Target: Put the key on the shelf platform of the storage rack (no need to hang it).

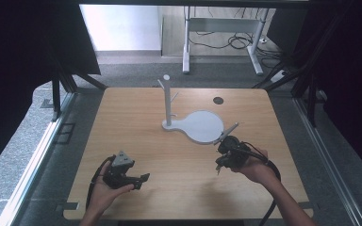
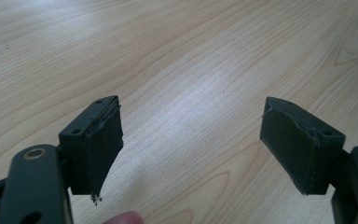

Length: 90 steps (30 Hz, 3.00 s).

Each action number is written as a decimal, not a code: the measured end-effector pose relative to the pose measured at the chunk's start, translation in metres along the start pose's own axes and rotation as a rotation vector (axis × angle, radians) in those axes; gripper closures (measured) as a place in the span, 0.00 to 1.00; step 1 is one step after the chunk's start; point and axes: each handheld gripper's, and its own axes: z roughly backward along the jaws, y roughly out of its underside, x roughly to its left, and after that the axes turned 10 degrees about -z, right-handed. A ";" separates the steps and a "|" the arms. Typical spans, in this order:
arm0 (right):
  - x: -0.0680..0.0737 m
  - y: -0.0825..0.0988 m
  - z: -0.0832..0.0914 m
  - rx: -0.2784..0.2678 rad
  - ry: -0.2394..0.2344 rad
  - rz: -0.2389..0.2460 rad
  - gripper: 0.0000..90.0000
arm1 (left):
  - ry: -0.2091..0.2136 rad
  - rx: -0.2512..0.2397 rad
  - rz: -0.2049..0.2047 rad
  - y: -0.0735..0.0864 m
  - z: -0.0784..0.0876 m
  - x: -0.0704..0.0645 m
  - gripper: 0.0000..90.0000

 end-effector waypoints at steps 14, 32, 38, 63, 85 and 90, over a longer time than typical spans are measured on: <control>-0.015 -0.018 0.001 -0.007 -0.012 -0.030 1.00 | 0.001 -0.001 0.006 0.000 0.000 0.000 0.24; -0.038 -0.050 0.001 -0.027 -0.013 -0.066 1.00 | 0.003 -0.001 0.011 0.001 0.000 0.001 0.24; -0.046 -0.061 -0.001 -0.028 -0.017 -0.084 1.00 | 0.004 0.003 0.007 0.001 -0.001 0.001 0.24; -0.064 -0.095 -0.009 -0.045 -0.035 -0.124 1.00 | 0.006 0.006 0.001 0.000 -0.002 0.000 0.24; -0.085 -0.115 -0.016 -0.046 -0.027 -0.184 1.00 | 0.010 0.003 0.000 0.000 -0.002 0.000 0.24; -0.089 -0.119 -0.024 -0.038 -0.026 -0.194 1.00 | 0.013 0.004 -0.002 0.000 -0.002 0.000 0.24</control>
